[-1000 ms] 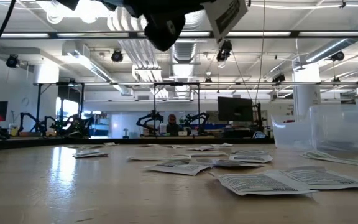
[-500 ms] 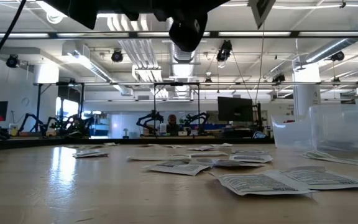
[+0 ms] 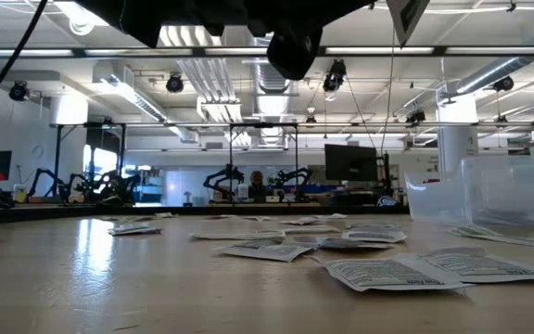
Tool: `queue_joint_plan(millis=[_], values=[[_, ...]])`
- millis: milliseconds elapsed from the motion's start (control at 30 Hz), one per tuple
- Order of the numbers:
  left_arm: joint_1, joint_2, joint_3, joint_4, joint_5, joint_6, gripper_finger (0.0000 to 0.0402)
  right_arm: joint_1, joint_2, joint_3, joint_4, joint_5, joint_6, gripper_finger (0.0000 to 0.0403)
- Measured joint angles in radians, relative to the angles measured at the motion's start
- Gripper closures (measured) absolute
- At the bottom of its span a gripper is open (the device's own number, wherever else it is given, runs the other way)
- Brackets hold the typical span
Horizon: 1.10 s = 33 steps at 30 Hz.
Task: Pick & Place First Aid Supplies
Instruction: Put the towelette pack into the top bin
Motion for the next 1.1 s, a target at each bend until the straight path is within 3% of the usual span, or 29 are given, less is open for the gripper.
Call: queue_joint_plan(millis=[333, 633, 900, 1100], values=[[0.002, 0.000, 0.000, 0.000, 0.000, 0.005, 0.0401, -0.052, 0.050, 0.000, 0.017, -0.054, 0.033, 0.0277], [0.007, 0.000, 0.000, 0.000, -0.008, 0.004, 0.0401, -0.054, 0.043, 0.000, 0.013, -0.076, 0.043, 0.0386], [0.007, 0.000, 0.000, -0.008, -0.069, -0.004, 0.0398, -0.054, 0.044, 0.000, -0.044, -0.076, 0.109, 0.0395], [0.009, -0.001, 0.000, -0.041, -0.105, 0.012, 0.0358, -0.054, 0.045, 0.000, -0.115, -0.071, 0.188, 0.0395]])
